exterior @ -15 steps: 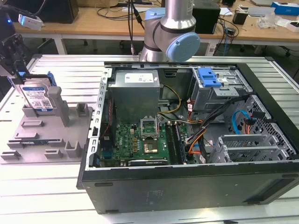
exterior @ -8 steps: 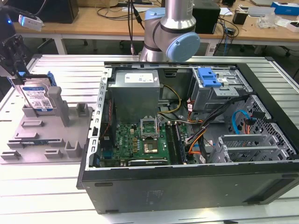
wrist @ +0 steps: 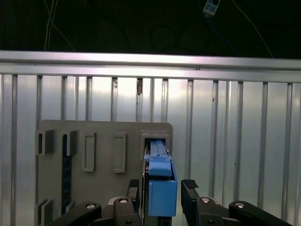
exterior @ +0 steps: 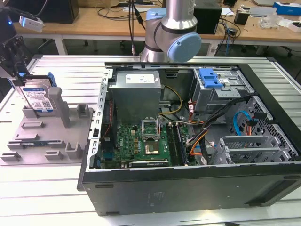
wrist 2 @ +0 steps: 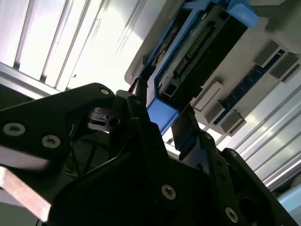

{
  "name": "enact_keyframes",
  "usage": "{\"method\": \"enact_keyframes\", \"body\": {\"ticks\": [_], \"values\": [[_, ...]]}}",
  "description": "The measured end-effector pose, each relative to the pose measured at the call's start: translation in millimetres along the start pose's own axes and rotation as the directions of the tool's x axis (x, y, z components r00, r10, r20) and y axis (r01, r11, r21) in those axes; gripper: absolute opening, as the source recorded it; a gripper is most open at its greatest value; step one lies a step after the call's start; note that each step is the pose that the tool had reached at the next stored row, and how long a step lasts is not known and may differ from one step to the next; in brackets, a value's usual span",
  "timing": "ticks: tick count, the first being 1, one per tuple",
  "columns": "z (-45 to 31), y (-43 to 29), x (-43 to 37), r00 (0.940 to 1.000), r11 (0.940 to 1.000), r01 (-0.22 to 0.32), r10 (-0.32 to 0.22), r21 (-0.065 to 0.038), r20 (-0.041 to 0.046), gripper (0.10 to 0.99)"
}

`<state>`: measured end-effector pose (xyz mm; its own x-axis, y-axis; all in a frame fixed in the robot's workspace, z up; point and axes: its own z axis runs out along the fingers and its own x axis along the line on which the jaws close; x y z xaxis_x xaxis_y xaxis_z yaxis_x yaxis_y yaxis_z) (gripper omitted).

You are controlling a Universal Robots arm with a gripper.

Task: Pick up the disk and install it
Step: 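Pick up the disk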

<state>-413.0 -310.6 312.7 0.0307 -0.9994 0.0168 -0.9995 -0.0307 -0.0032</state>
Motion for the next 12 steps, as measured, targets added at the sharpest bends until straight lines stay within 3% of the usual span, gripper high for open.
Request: {"method": "enact_keyframes", "body": {"ticks": [12], "values": [[5.2, -0.2, -0.1, 0.9999, 0.9999, -0.012, 0.012, 0.000, -0.0001, 0.482]]}}
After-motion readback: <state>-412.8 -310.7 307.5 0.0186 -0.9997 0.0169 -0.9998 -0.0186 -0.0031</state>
